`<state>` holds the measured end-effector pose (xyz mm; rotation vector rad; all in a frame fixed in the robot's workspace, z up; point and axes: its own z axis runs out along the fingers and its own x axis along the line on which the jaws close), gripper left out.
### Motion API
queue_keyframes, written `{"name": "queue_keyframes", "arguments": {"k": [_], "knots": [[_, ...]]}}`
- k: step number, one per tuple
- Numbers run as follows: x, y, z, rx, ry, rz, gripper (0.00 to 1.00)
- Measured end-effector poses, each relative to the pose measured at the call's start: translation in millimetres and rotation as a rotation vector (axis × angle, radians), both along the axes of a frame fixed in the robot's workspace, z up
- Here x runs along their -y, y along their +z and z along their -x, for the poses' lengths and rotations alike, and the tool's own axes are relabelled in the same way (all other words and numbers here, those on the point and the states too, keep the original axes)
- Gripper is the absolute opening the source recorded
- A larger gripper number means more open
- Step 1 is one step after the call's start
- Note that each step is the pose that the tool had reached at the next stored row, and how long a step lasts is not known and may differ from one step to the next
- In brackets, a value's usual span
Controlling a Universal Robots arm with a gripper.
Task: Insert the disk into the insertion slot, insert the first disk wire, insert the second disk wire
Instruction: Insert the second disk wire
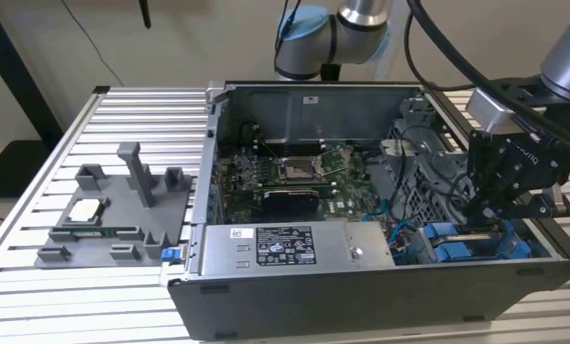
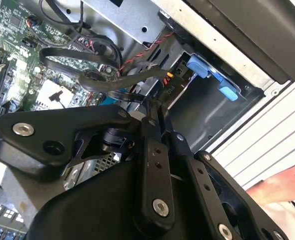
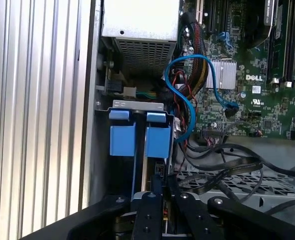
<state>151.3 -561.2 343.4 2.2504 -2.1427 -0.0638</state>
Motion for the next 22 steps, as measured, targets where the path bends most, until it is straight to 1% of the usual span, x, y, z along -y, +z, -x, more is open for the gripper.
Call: {"name": "queue_keyframes", "arguments": {"k": [4, 7, 8, 10, 11, 12, 16, 22], "knots": [[0.0, -2.3, 0.0, 0.0000, -0.003, -0.0002, 0.16], [0.1, -5.9, 0.0, 0.0002, -0.007, 0.0006, 0.16], [0.0, -7.0, 0.0, 0.0004, -0.008, -0.0005, 0.16], [0.0, -7.0, 0.1, 0.0004, -0.010, -0.0006, 0.18], [0.0, -6.6, 0.1, 0.0003, -0.012, -0.0010, 0.24], [0.0, -5.3, 0.1, 0.0002, -0.013, -0.0020, 0.24], [0.0, 7.6, 0.1, 0.0002, -0.014, -0.0016, 0.24], [0.0, 23.4, 0.2, 0.0002, -0.015, -0.0016, 0.24]]}}
